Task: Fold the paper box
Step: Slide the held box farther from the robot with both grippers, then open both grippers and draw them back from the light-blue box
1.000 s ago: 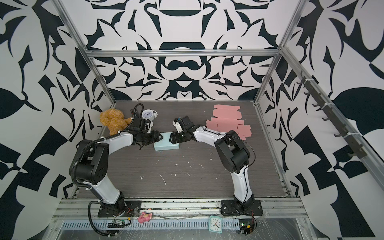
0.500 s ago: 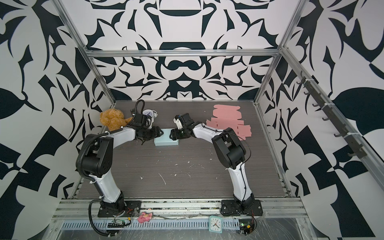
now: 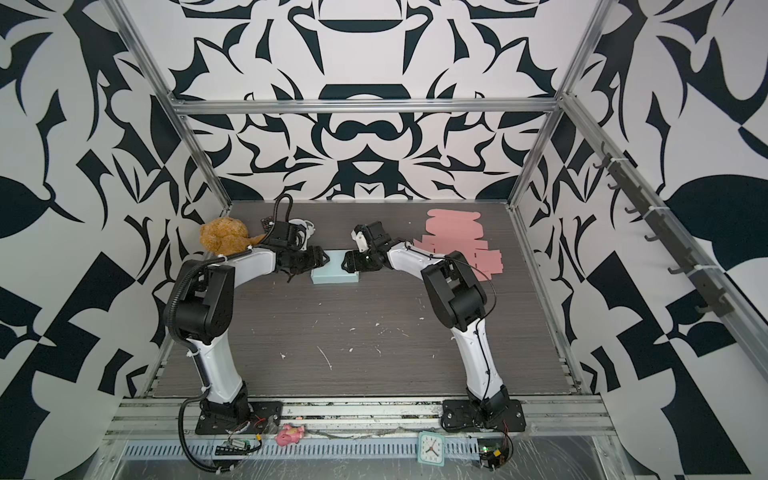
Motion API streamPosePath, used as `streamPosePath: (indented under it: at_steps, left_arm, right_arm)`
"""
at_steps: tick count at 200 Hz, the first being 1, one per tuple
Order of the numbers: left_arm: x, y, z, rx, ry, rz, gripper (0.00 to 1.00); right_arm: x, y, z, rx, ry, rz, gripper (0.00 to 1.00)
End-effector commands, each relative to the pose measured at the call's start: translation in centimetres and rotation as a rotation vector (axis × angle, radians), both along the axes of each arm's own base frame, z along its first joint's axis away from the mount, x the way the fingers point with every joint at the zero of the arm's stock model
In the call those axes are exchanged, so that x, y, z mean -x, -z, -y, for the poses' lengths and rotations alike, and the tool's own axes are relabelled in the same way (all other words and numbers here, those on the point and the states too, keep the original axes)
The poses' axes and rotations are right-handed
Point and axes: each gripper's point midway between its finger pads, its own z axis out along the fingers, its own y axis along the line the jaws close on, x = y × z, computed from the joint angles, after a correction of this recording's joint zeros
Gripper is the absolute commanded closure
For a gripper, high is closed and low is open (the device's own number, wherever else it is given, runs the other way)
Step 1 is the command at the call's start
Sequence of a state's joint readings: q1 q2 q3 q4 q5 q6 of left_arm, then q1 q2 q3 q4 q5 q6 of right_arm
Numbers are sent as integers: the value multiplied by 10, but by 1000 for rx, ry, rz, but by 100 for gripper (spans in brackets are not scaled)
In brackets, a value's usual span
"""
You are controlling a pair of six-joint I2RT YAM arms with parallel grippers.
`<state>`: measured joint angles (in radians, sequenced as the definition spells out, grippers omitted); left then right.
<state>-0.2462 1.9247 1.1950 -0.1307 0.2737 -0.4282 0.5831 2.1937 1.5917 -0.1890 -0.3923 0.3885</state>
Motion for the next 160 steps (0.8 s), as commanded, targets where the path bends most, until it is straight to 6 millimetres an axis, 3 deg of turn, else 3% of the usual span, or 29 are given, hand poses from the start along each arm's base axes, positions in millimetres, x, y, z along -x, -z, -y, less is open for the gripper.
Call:
streamPosePath:
  at_steps: [1,53,85,160]
  left_arm:
    - [0,-5,15,55,44,2,28]
    - [-3,-13,6,45,23,23,14]
    - [-3,-23,2,43,20,57,0]
    - [9,-41,-13,-22,-13,85,1]
  right_arm:
    - [-1,-36,-24,-99,-55,65,26]
    - [-4,-34,-9,-66,-14,70,21]
    - [-7,-42,-1,-63,22,88,2]
    - [-5,-69,21,-9,70,153,1]
